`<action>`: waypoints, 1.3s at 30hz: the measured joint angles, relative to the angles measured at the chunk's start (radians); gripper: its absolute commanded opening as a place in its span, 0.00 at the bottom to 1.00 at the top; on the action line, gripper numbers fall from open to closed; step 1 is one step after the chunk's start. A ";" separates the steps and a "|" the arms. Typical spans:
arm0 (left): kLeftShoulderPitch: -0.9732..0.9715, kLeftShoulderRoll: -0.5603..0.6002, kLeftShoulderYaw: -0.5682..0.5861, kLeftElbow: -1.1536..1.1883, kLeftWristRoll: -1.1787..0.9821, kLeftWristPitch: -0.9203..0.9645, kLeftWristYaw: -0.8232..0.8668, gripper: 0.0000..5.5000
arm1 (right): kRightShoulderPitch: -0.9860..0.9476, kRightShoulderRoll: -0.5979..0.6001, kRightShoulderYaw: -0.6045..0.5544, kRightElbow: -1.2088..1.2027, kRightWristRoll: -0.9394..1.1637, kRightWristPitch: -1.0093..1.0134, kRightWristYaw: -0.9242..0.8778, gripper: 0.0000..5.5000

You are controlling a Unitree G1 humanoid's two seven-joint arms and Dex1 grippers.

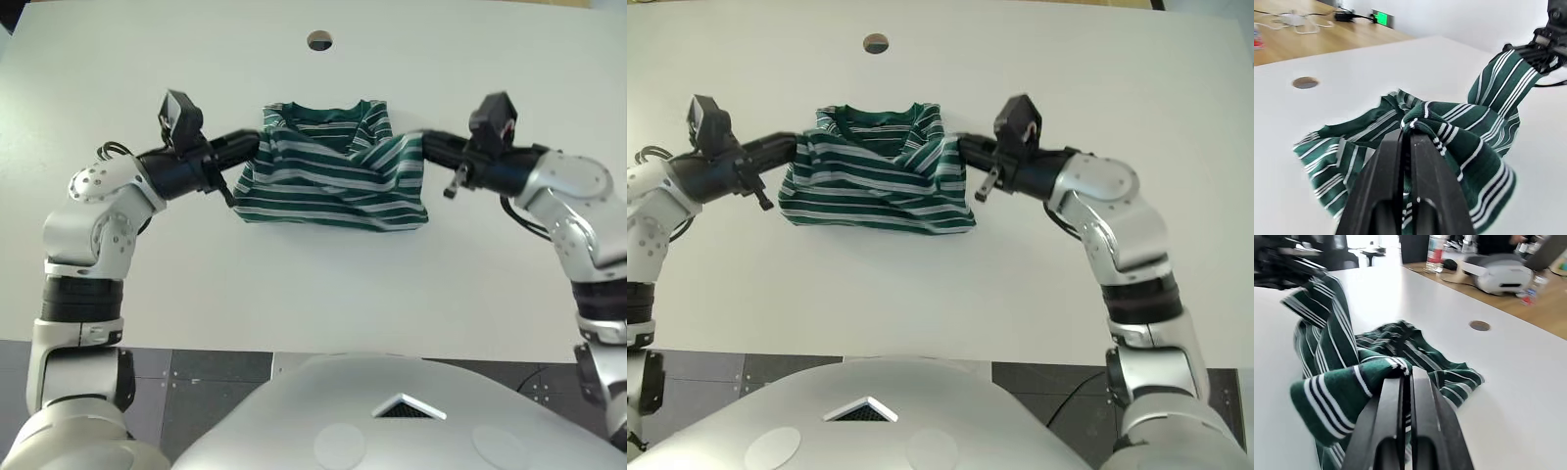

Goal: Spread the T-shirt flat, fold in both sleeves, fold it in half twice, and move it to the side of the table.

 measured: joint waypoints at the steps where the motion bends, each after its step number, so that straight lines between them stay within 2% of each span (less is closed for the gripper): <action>1: -0.021 -0.016 0.007 0.027 0.009 0.024 0.026 0.02 | -0.030 0.025 0.003 0.055 -0.024 0.007 -0.002 0.02; 10: -0.182 -0.125 0.028 0.304 0.187 0.095 0.205 0.02 | -0.223 0.192 0.011 0.473 -0.134 0.122 -0.022 0.02; 11: -0.189 -0.137 0.028 0.324 0.200 0.094 0.209 0.07 | -0.237 0.202 0.002 0.520 -0.140 0.121 -0.026 0.02; 14: -0.204 -0.171 0.030 0.358 0.228 0.094 0.220 0.14 | -0.257 0.228 -0.040 0.603 -0.155 0.099 -0.027 0.02; 22: -0.245 -0.235 0.067 0.417 0.263 0.091 0.222 0.37 | -0.351 0.299 -0.183 0.743 -0.146 0.044 -0.026 0.28; 26: -0.249 -0.254 0.084 0.429 0.273 0.073 0.224 0.37 | -0.357 0.308 -0.221 0.789 -0.147 0.038 -0.030 0.30; 29: -0.248 -0.267 0.137 0.414 0.256 0.023 0.207 0.37 | -0.393 0.312 -0.258 0.888 -0.169 0.029 -0.108 0.30; 33: -0.163 -0.272 0.137 0.145 0.180 -0.040 0.057 0.37 | -0.412 0.306 -0.297 0.982 -0.193 -0.006 -0.170 0.30; 35: -0.073 -0.277 0.073 0.023 0.183 -0.059 0.000 0.32 | -0.413 0.298 -0.307 0.977 -0.203 -0.051 -0.175 0.31; 39: 0.006 -0.281 0.021 -0.070 0.194 -0.060 -0.027 0.21 | -0.374 0.303 -0.285 0.771 -0.213 -0.104 -0.130 0.20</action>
